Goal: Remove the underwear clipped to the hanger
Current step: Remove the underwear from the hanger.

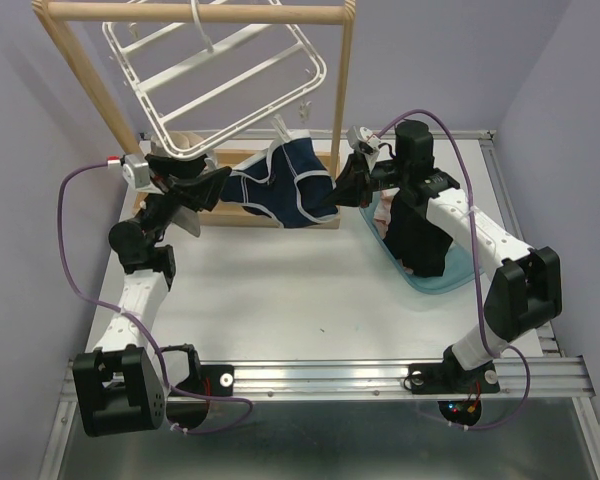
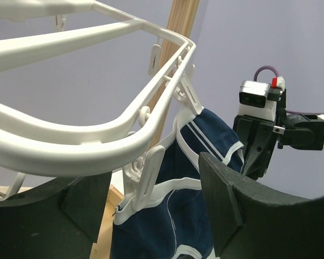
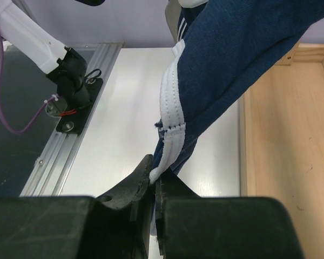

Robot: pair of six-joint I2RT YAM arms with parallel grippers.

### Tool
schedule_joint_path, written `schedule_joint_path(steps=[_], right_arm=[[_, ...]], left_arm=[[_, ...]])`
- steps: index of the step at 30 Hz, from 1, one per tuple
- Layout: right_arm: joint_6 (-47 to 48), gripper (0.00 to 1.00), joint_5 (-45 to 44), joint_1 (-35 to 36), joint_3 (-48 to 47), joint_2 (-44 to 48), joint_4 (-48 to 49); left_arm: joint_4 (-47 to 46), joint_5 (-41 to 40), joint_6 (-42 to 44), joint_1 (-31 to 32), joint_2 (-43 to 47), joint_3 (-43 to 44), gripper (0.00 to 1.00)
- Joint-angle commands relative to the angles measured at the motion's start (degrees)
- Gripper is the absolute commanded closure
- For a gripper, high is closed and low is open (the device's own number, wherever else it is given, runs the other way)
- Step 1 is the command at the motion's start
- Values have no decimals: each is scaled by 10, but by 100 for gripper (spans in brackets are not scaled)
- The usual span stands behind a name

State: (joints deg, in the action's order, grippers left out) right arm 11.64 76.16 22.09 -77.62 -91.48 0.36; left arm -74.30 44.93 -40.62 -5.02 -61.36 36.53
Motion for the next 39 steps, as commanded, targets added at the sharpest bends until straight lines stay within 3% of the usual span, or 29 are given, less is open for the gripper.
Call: schedule_joint_path(steps=[1, 4, 7, 8, 11, 17, 21, 23, 24, 26, 28, 29, 33, 39], right_arm=[[-8, 97, 19, -4, -33, 22, -2], [-8, 97, 19, -4, -31, 24, -2], [-8, 97, 19, -4, -29, 24, -2], [-7, 97, 20, -3, -29, 24, -2], [-7, 97, 19, -3, -28, 23, -2], [-6, 97, 19, -4, -26, 21, -2], [-4, 97, 17, -4, -25, 20, -3], [-5, 97, 16, -4, -25, 19, -2], [-4, 97, 15, -4, -26, 20, -2], [-3, 97, 13, -4, -24, 21, -2], [-3, 97, 11, -4, -23, 21, -2], [-1, 96, 7, -4, -22, 22, -2], [0, 96, -12, -4, -17, 24, -3], [-7, 95, -71, -4, -17, 25, -2]], left_arm=[[-451, -12, 7, 11, -2, 27, 25], [-451, -22, 14, 18, -3, 28, 28], [-451, -26, 18, 21, -3, 28, 38], [-451, -29, 19, 20, -2, 26, 53], [-451, -41, 23, 21, 5, 21, 73], [-451, -37, 19, 21, 7, 21, 85], [-451, -35, 17, 22, 10, 17, 86], [-451, -35, 16, 21, 12, 14, 82], [-450, -39, 13, 21, 15, 11, 61], [-451, -39, 5, 20, 19, 3, 34], [-437, -39, 1, 20, 33, -5, 12], [-427, -39, 2, 21, 41, -15, 7], [-323, -55, 40, 20, 117, -44, 7], [-33, -93, 142, 21, 255, -66, 7]])
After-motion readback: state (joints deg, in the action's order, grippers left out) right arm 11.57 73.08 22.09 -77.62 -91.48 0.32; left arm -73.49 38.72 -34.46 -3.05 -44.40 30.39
